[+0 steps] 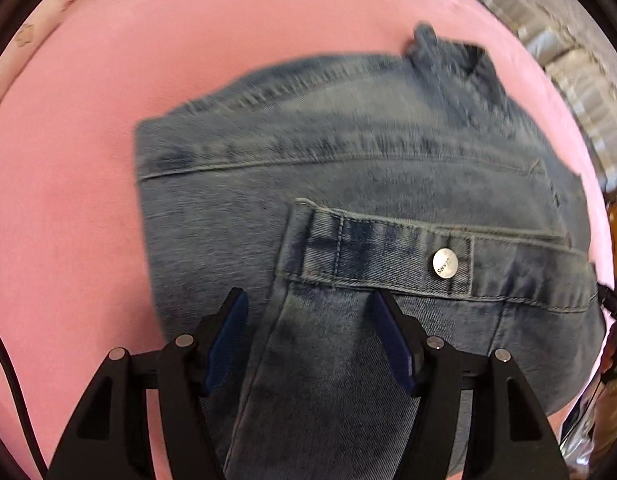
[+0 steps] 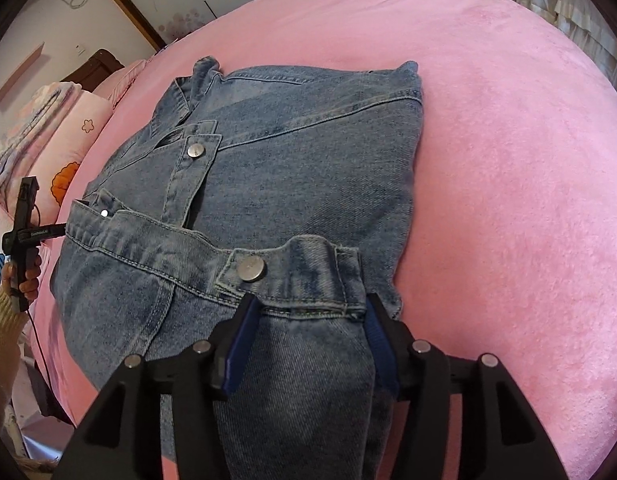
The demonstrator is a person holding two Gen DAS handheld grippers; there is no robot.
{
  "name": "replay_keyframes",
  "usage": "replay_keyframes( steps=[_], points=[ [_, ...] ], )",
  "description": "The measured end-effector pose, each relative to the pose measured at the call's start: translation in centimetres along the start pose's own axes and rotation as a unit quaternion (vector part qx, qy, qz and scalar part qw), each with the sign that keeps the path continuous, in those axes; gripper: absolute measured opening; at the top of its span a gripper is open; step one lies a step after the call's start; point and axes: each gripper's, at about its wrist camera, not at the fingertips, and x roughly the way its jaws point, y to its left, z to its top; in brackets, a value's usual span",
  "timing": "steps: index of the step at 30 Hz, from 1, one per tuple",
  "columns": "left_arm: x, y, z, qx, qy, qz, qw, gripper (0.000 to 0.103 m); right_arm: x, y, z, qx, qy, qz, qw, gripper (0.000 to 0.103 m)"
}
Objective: Fold large clothes
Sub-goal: 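Fold the gripped hem up over the sleeves toward the collar with both tools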
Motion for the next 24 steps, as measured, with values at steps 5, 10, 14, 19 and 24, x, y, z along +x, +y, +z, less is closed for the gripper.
replay_keyframes(
  steps=[5, 10, 14, 19, 24],
  points=[
    [0.3, -1.1, -0.5, 0.036, -0.003, 0.009, 0.9993, 0.046, 0.0, -0.1, -0.3, 0.000, -0.010, -0.009, 1.000, 0.048],
    [-1.1, -4.0, -2.1, 0.069, -0.017, 0.090, 0.9933, 0.015, -0.9, 0.8, -0.7, -0.010, -0.027, -0.041, 0.999, 0.026],
    [-3.0, -4.5, -3.4, 0.025, -0.053, 0.139, 0.9886, 0.012, -2.8, 2.7, -1.4, -0.039, -0.065, -0.082, 0.994, 0.022],
    [-6.9, -6.5, -5.0, -0.003, -0.151, 0.201, 0.9678, 0.011, -6.5, 4.6, -1.4, -0.056, -0.136, -0.117, 0.982, 0.020],
    [-11.4, -6.5, -4.5, -0.068, -0.220, 0.193, 0.9538, 0.011, -10.0, 5.9, 0.9, -0.057, -0.205, -0.116, 0.970, 0.020]
  ],
)
